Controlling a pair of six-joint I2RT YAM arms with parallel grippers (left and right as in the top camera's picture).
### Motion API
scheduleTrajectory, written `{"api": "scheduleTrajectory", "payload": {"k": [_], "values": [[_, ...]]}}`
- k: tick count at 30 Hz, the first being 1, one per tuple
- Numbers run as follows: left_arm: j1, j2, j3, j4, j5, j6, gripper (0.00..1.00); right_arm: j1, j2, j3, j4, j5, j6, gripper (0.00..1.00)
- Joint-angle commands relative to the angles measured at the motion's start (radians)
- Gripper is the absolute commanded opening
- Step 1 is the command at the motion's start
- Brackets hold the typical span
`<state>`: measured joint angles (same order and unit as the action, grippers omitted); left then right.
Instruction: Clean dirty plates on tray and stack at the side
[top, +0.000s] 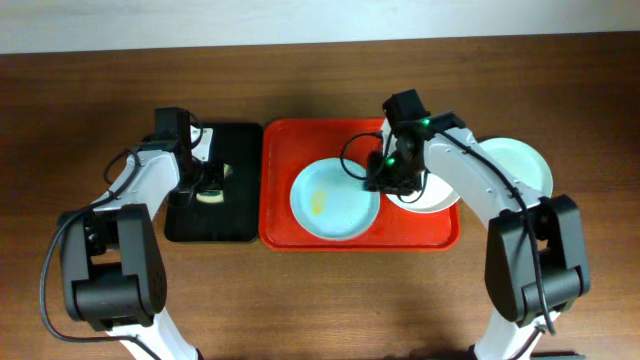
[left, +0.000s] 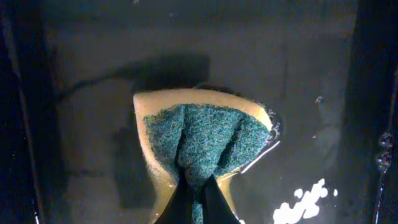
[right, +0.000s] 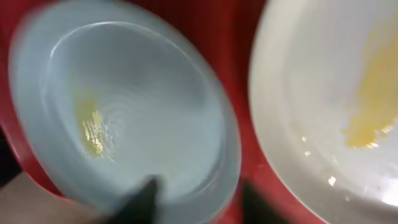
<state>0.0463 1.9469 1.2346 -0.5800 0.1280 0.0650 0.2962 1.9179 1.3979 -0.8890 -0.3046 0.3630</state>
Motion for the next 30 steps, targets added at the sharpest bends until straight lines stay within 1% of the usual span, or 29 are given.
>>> {"api": "scheduleTrajectory", "payload": {"k": [1, 5, 7, 8, 11, 12, 16, 20, 25, 26, 27, 30], "values": [[0.002, 0.032, 0.007, 0.007, 0.007, 0.019, 0.02, 0.012, 0.002, -0.008, 0.007, 0.011, 0.012, 0.73], [0.002, 0.032, 0.007, 0.008, 0.007, 0.019, 0.02, 0.018, 0.002, -0.011, 0.000, 0.020, 0.013, 0.72], [0.002, 0.032, 0.007, 0.008, 0.007, 0.019, 0.02, 0.029, 0.002, -0.019, 0.000, 0.042, 0.013, 0.69], [0.002, 0.032, 0.007, 0.007, 0.007, 0.019, 0.02, 0.039, 0.002, -0.030, 0.002, 0.058, 0.013, 0.65], [0.002, 0.032, 0.007, 0.007, 0.008, 0.019, 0.02, 0.054, 0.002, -0.064, 0.035, 0.074, 0.013, 0.46], [0.002, 0.032, 0.007, 0.007, 0.008, 0.019, 0.02, 0.058, 0.002, -0.079, 0.054, 0.087, 0.013, 0.44], [0.002, 0.032, 0.007, 0.007, 0.008, 0.019, 0.02, 0.069, 0.002, -0.122, 0.096, 0.145, 0.013, 0.43], [0.002, 0.032, 0.007, 0.007, 0.008, 0.019, 0.02, 0.069, 0.002, -0.126, 0.105, 0.137, 0.013, 0.42], [0.002, 0.032, 0.007, 0.006, 0.008, 0.019, 0.01, 0.068, 0.002, -0.125, 0.108, 0.143, 0.048, 0.35], [0.002, 0.032, 0.007, 0.004, 0.007, 0.019, 0.02, 0.068, 0.002, -0.125, 0.108, 0.161, 0.048, 0.31], [0.002, 0.032, 0.007, 0.003, 0.008, 0.019, 0.01, 0.068, 0.002, -0.125, 0.108, 0.174, 0.051, 0.29], [0.002, 0.032, 0.007, 0.004, 0.007, 0.019, 0.01, 0.071, 0.002, -0.138, 0.131, 0.205, 0.077, 0.17]]}}
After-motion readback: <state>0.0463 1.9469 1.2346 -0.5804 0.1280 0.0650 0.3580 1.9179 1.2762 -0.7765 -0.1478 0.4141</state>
